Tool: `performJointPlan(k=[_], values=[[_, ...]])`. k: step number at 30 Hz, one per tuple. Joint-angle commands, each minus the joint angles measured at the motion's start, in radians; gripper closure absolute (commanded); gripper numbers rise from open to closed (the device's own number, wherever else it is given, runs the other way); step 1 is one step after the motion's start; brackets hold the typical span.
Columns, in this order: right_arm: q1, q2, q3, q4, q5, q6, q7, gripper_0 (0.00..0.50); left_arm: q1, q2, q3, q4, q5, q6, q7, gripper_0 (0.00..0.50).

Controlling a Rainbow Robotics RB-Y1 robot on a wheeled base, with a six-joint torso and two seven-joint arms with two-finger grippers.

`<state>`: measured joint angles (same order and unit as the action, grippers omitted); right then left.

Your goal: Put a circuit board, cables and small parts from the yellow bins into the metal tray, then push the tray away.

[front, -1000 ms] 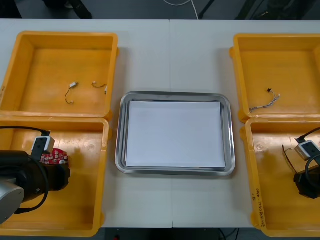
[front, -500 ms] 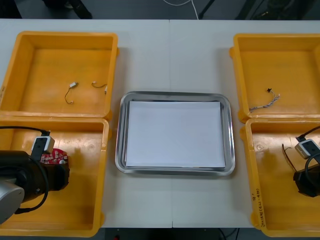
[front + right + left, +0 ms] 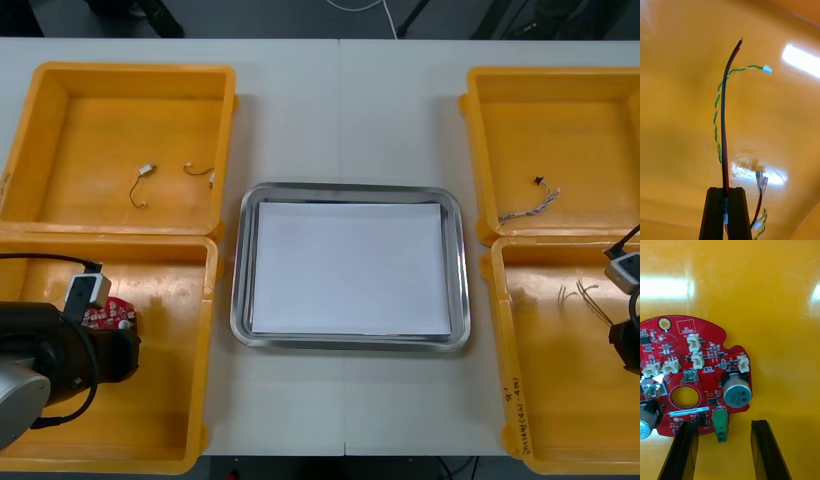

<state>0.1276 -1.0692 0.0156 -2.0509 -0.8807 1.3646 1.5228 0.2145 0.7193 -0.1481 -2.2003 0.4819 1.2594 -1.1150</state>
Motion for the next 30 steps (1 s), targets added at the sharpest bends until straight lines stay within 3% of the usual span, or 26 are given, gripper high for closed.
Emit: performJointPlan(k=[1,3,14,21,30], values=[[-0.054,0.011,-0.118,-0.048,-0.080,0.099,-0.047,0.500,-0.014,0.037,-0.028,-0.009,-0.017,-0.009,0.099,0.287],[-0.068,0.011,-0.154,-0.058,-0.110,0.146,-0.047,0.500,-0.014,0.037,-0.030,-0.009,-0.019,-0.011,0.099,0.498],[-0.151,0.006,-0.313,-0.077,-0.256,0.358,-0.049,0.500,-0.017,0.037,-0.031,-0.009,-0.020,-0.009,0.096,0.500],[-0.207,-0.001,-0.341,-0.121,-0.254,0.446,-0.058,0.500,-0.030,0.037,-0.024,-0.009,-0.019,0.020,0.092,0.500],[-0.307,-0.001,-0.310,-0.123,-0.287,0.469,-0.070,0.500,-0.055,0.037,0.025,-0.009,0.014,0.064,0.067,0.500]])
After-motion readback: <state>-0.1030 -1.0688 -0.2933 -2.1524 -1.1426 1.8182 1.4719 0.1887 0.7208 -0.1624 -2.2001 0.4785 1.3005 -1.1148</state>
